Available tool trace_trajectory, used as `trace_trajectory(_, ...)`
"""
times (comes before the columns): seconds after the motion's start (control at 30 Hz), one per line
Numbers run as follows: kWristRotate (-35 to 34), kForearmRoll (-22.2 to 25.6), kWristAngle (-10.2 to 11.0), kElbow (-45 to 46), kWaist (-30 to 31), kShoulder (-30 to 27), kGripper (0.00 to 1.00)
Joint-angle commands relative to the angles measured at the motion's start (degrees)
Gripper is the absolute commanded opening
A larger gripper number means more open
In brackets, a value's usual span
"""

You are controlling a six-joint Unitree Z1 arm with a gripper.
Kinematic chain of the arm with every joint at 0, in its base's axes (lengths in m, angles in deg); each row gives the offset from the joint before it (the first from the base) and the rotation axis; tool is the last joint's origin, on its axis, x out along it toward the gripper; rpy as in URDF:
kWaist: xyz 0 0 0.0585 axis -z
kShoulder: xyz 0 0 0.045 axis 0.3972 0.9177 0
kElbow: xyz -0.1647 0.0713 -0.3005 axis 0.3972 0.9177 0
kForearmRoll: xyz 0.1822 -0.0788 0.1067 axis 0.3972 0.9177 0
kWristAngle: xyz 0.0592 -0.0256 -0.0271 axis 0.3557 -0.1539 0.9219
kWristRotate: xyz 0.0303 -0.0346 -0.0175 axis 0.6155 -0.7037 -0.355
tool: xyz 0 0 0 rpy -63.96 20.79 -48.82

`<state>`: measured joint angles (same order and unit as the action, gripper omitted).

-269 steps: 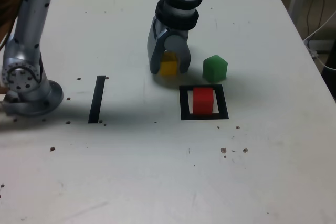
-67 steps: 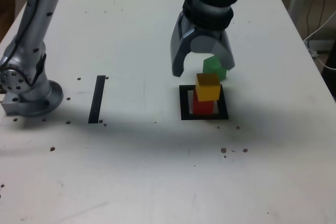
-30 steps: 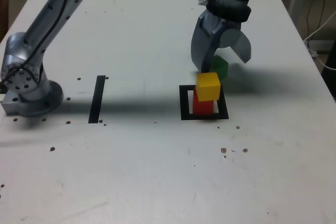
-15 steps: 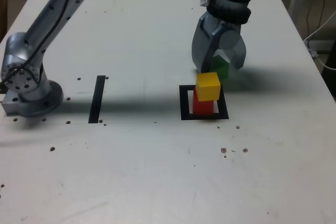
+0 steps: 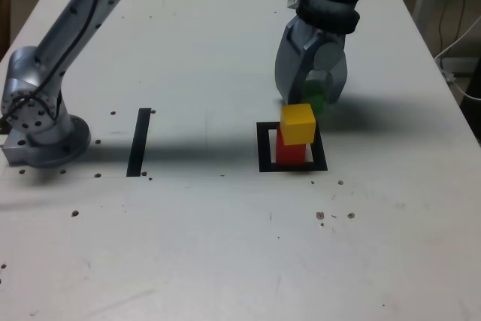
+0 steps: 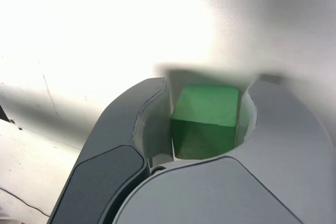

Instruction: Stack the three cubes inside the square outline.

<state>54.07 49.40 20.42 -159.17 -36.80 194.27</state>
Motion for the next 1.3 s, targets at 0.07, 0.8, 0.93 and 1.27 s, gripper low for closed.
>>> trace_trajectory(0.07,0.5,0.3,0.5,0.2,0.0,-0.2,0.2)
trace_trajectory(0.8,2.3,7.1,3.2,0.9,1.4,-12.2,0.2)
trace_trajectory(0.93,2.2,7.7,2.1,0.9,3.4,-13.9,0.2)
trace_trajectory(1.27,-1.0,8.0,1.4,0.7,10.9,-17.0,0.2)
